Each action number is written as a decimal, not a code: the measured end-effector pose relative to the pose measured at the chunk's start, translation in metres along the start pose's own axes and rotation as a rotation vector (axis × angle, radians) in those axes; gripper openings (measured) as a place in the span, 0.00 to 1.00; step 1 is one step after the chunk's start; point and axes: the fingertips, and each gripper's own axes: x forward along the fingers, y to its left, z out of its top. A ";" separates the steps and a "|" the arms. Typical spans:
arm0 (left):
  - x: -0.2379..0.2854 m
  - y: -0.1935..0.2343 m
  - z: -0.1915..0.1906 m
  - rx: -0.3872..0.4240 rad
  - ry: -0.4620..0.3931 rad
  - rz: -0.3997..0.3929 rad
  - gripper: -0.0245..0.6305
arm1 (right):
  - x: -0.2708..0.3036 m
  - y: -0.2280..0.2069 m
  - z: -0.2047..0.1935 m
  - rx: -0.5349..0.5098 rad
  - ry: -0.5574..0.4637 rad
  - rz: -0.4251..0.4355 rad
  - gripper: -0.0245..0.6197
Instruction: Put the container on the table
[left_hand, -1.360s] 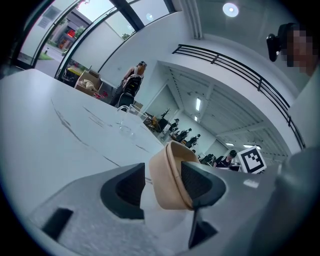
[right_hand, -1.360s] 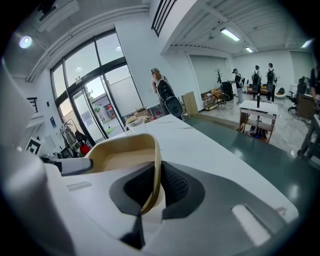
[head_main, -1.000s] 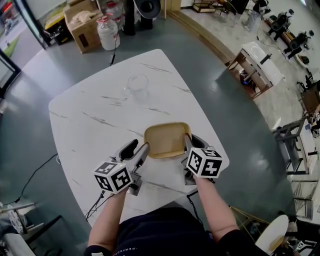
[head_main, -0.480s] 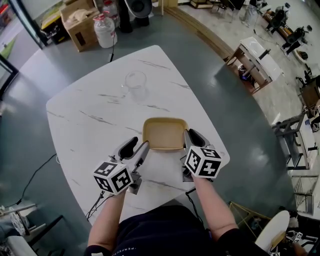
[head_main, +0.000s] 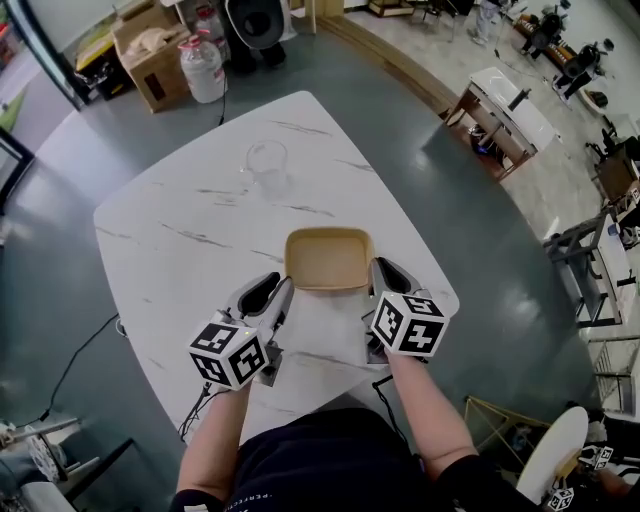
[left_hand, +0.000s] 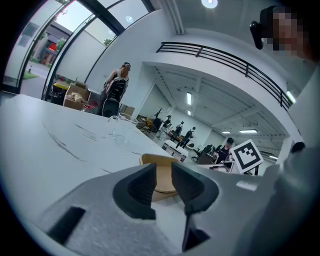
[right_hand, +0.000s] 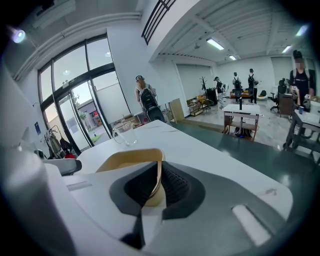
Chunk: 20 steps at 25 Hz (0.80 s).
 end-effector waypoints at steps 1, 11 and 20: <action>-0.003 -0.002 0.000 0.007 0.004 -0.003 0.16 | -0.003 0.001 -0.001 0.001 -0.003 -0.006 0.06; -0.033 -0.012 0.003 0.050 0.014 -0.026 0.03 | -0.034 0.029 -0.009 0.013 -0.041 0.002 0.04; -0.072 -0.018 0.008 0.073 0.022 -0.034 0.03 | -0.067 0.078 -0.010 -0.015 -0.079 0.041 0.04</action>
